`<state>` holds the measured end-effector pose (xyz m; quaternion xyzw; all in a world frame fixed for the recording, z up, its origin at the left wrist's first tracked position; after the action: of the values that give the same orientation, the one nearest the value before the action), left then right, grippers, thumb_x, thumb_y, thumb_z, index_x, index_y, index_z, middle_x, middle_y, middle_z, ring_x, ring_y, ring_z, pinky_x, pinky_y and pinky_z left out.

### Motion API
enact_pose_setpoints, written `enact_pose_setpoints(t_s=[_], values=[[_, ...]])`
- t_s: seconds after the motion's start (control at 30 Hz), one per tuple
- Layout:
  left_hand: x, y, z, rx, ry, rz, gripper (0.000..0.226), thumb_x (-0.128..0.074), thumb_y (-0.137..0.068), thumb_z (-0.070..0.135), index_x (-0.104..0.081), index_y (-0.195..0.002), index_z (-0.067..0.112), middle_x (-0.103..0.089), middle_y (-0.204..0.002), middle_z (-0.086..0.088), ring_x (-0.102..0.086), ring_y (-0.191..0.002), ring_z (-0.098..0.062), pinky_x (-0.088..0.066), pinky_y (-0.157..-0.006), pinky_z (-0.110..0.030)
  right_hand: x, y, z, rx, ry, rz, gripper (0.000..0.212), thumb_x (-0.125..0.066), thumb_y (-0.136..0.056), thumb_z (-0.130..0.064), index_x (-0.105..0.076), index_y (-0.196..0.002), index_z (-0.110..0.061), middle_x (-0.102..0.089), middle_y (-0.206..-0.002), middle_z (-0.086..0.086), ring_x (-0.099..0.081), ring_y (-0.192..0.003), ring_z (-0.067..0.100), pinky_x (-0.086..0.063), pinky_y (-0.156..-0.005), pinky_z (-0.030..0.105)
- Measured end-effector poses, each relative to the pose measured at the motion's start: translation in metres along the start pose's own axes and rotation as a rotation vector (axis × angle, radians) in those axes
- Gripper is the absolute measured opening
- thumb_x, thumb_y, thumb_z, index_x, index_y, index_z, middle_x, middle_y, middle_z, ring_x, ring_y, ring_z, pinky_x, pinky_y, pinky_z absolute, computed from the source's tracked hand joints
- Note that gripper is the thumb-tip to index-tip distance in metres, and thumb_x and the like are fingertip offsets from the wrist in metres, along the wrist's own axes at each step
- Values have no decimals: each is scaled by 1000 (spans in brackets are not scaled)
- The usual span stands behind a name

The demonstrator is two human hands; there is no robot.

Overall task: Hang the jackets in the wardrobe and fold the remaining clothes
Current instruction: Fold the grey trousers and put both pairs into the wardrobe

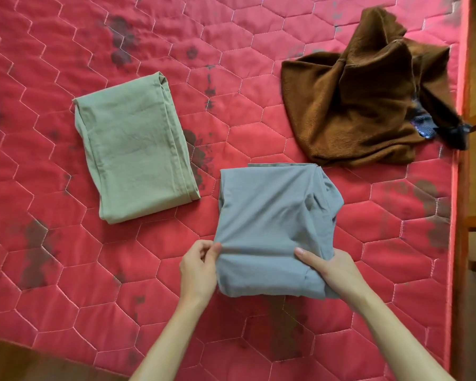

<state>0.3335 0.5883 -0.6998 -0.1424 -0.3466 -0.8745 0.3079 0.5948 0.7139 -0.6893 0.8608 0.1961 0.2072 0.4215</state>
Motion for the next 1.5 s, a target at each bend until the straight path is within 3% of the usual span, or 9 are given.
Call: enact_pose_setpoints(t_s=[0.13, 0.3, 0.47, 0.57, 0.7, 0.87, 1.13, 1.37, 1.5], values=[[-1, -6, -10, 98, 86, -180, 21, -55, -102, 26, -64, -86, 14, -64, -63, 5, -52, -59, -10, -40, -60, -31, 0, -5, 3, -13, 7, -50, 32, -84, -77, -36, -76, -98, -13, -79, -92, -2, -75, -89, 16, -58, -89, 44], [-13, -14, 10, -149, -315, -44, 19, -57, -99, 28, -53, -83, 19, -50, -49, 4, -45, -50, -17, -37, -59, -42, -2, -6, 0, 24, 39, -72, 38, -83, -78, -37, -72, -108, -16, -78, -100, -5, -73, -94, 10, -57, -92, 41], [-21, -25, 27, 21, -460, 137, 35, -46, -99, 50, -52, -115, 19, -62, -108, -14, -57, -106, -37, -42, -86, -42, -3, -17, 10, -87, -97, -119, 95, -93, -60, -52, -46, -138, -23, -68, -127, -4, -69, -110, 13, -54, -99, 40], [-36, -43, 30, 277, -257, -52, 70, -37, -87, 79, -51, -117, 18, -59, -115, -9, -54, -108, -31, -39, -88, -40, -10, -12, 4, -231, -253, -217, 63, -85, -71, -44, -66, -123, -14, -75, -113, 5, -72, -104, 23, -52, -102, 44], [-31, -52, 22, 501, -112, -252, 104, -73, -50, 86, -56, -119, 11, -66, -116, -1, -64, -104, -22, -51, -90, -36, -15, 0, -17, -293, -350, -252, 46, -79, -77, -27, -71, -116, -5, -75, -110, 13, -73, -100, 29, -54, -95, 41], [-11, -46, 38, 682, 119, -655, 90, -85, -53, 69, -66, -126, 19, -77, -108, -5, -74, -99, -24, -53, -100, -42, -19, 20, -87, -102, -267, -222, 44, -79, -75, -8, -67, -117, -6, -75, -109, 14, -73, -99, 34, -56, -87, 44], [130, -126, 165, 199, 233, -212, 38, -79, -76, 53, -78, -97, 21, -78, -93, 10, -74, -84, -5, -57, -75, -23, -86, 22, -256, 331, -199, -198, 55, -83, -65, -7, -65, -116, -15, -77, -107, 2, -74, -98, 21, -60, -78, 34], [250, -216, 147, 80, 146, 127, 67, -64, -74, 75, -74, -111, 20, -77, -105, 1, -71, -102, -19, -54, -98, -42, -204, -48, -338, 439, -116, -174, 56, -86, -71, -7, -61, -120, -15, -74, -110, -2, -72, -97, 11, -58, -76, 23], [237, -251, 67, 287, -258, 219, 80, -47, -91, 68, -41, -135, 3, -55, -136, -26, -52, -127, -44, -40, -105, -48, -260, -116, -291, 292, 331, -9, 87, -81, -78, -38, -33, -146, -14, -54, -138, 7, -56, -124, 24, -46, -103, 38]])
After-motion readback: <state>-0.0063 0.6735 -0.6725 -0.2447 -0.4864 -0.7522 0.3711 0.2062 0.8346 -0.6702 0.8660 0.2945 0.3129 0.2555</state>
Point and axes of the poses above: each hand's wrist, its own y-axis away from the middle knuckle, its own x-axis out of the back of the hand, z = x × y, the point moved 6 cm from there along -y, towards the middle knuckle
